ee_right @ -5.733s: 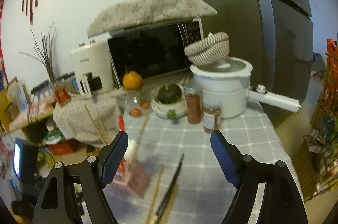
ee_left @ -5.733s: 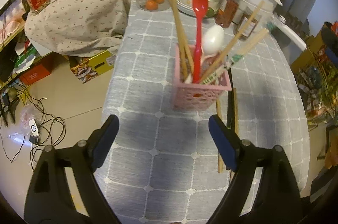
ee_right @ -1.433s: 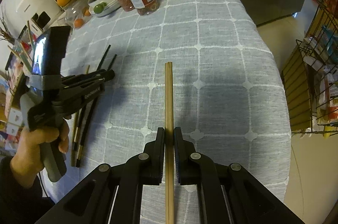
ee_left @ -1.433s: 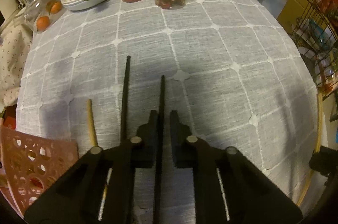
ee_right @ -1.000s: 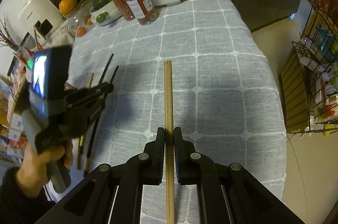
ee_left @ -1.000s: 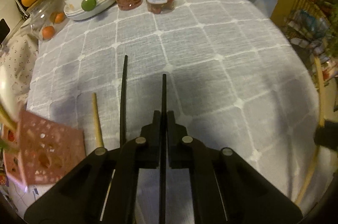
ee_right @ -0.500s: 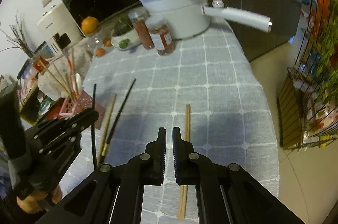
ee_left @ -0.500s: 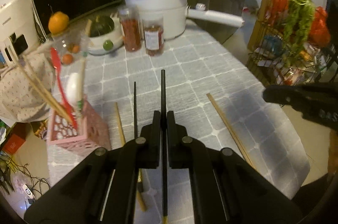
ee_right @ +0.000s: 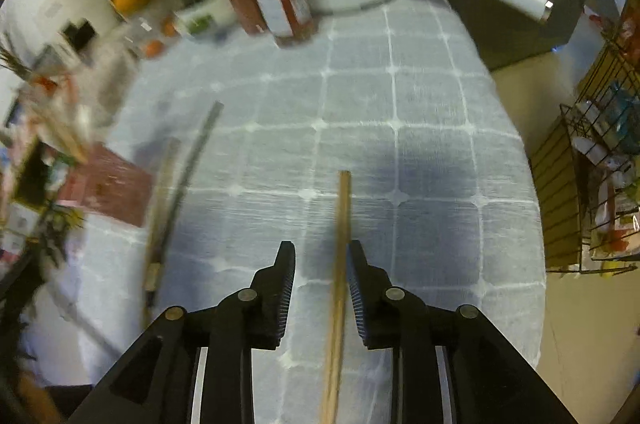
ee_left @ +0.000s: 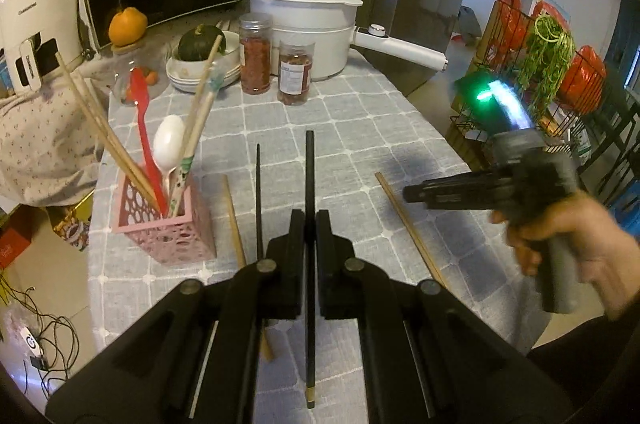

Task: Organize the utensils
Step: 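Lift the black chopsticks with the left tool while the right tool opens over two wooden chopsticks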

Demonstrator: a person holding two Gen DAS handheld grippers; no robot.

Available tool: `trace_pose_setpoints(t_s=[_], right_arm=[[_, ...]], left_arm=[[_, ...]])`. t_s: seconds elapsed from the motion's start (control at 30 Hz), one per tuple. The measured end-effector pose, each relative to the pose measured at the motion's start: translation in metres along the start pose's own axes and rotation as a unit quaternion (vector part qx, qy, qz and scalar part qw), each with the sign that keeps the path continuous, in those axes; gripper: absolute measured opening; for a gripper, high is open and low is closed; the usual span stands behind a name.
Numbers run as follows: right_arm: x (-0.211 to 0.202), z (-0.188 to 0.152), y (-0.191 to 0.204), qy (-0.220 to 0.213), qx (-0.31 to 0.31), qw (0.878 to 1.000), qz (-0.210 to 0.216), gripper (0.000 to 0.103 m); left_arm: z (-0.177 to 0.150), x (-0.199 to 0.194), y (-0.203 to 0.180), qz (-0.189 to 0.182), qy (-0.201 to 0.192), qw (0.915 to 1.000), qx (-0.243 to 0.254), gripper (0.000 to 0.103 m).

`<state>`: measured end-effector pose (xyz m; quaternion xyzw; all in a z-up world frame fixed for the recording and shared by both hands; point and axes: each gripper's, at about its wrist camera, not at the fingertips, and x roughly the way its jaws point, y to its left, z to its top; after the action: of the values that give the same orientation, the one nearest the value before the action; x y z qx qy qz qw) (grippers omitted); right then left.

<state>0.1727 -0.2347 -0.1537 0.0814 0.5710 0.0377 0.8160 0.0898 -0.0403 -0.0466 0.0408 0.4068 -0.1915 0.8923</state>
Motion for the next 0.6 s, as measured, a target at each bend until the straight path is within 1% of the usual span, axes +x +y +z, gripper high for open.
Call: trace_pose_setpoints(t_s=[0.1, 0.33, 0.4, 0.43, 0.6], right_arm=[[0.027, 0.007, -0.001, 0.024, 0.002, 0.999, -0.023, 0.027], [0.057, 0.012, 0.003, 0.049, -0.013, 0.996, -0.070, 0.028], [0.060, 0.012, 0.005, 0.045, -0.020, 0.996, -0.077, 0.034], [0.061, 0.012, 0.007, 0.046, -0.025, 0.995, -0.082, 0.034], [0.062, 0.009, 0.009, 0.039, -0.028, 0.995, -0.087, 0.034]], left_arm=[[-0.001, -0.002, 0.002, -0.004, 0.001, 1.0000, -0.003, 0.006], [-0.001, -0.003, 0.007, -0.007, 0.005, 0.9999, -0.009, 0.006], [-0.001, -0.004, 0.008, -0.008, 0.006, 0.9999, -0.011, 0.006], [-0.001, -0.004, 0.008, -0.009, 0.006, 0.9999, -0.012, 0.006], [-0.002, -0.006, 0.008, -0.011, 0.006, 0.9998, -0.012, 0.006]])
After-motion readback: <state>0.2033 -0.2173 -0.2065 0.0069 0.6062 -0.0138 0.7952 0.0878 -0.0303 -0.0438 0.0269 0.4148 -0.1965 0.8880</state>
